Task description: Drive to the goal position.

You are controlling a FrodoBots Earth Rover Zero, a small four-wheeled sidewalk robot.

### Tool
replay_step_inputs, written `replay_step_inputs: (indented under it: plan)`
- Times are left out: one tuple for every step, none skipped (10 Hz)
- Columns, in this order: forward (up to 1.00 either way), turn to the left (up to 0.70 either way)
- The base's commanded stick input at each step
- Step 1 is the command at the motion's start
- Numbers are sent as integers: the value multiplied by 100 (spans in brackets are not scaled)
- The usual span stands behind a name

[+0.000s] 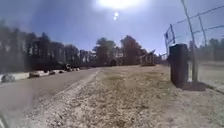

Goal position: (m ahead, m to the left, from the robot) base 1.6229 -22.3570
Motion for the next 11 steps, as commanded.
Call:
replay_step_inputs:
  plan:
    - [70, 3]
    - [70, 3]
    - [70, 3]
    - [70, 3]
    - [70, 3]
    - [70, -14]
    - [70, -35]
    - [70, -35]
    - [70, -6]
    - [70, 3]
    - [70, 3]
